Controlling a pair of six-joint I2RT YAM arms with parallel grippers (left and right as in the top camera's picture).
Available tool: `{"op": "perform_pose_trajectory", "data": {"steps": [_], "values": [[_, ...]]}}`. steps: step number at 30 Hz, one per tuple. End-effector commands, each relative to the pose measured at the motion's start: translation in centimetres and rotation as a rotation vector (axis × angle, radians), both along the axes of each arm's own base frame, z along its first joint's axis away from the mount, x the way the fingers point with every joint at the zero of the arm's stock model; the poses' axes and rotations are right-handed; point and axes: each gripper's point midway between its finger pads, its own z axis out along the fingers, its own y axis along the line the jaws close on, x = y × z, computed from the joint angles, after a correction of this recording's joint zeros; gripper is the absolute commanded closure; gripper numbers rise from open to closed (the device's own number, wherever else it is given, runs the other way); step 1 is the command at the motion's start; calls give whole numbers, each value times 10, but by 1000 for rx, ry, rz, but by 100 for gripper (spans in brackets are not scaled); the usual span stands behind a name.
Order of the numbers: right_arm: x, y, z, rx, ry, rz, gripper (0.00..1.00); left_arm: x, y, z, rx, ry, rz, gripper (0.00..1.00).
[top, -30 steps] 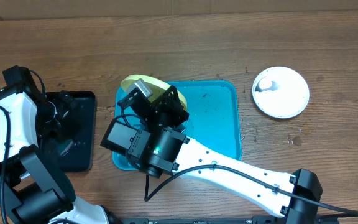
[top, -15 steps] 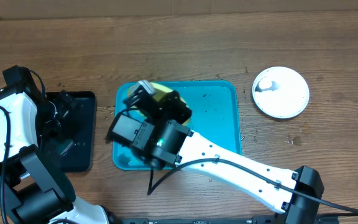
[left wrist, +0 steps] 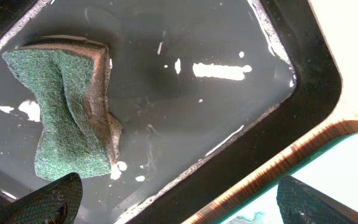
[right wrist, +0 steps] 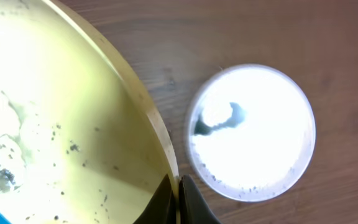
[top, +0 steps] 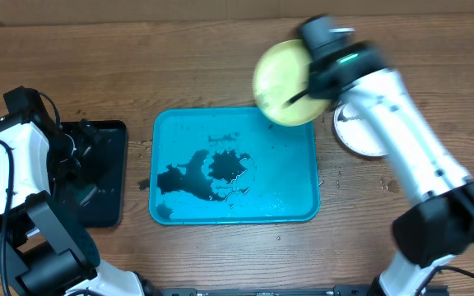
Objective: Clean dirty plates on tray and stack at the side
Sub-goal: 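Lift the yellow plate with the right gripper and carry it onto the stack, then open the right gripper and withdraw it from the stacked plates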
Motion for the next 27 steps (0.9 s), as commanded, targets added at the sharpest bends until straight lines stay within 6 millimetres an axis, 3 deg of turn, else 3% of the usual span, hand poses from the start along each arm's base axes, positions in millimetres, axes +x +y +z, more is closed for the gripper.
{"op": "perform_pose_trajectory", "data": {"steps": [1,4,7,11,18,19,21,22,27], "values": [[-2,-41,19,374,32,-121,96,4,4,3,-1,-12,10,0],[-13,-108,5,392,78,-293,96,4,4,3,-1,-12,10,0],[-28,-155,-13,400,117,-425,96,4,4,3,-1,-13,10,0],[-41,-192,-41,408,132,-523,96,4,4,3,-1,-12,10,0],[-46,-194,-97,433,142,-568,96,4,4,3,-1,-12,10,0],[-46,-192,-102,443,142,-565,93,4,4,3,-1,-12,10,0],[-49,-188,-108,459,156,-562,72,4,4,3,-1,-12,10,0],[-52,-186,-110,466,169,-562,67,4,4,3,-1,-12,10,0],[-61,-166,-108,562,225,-531,66,4,4,3,-1,-13,10,0]]}}
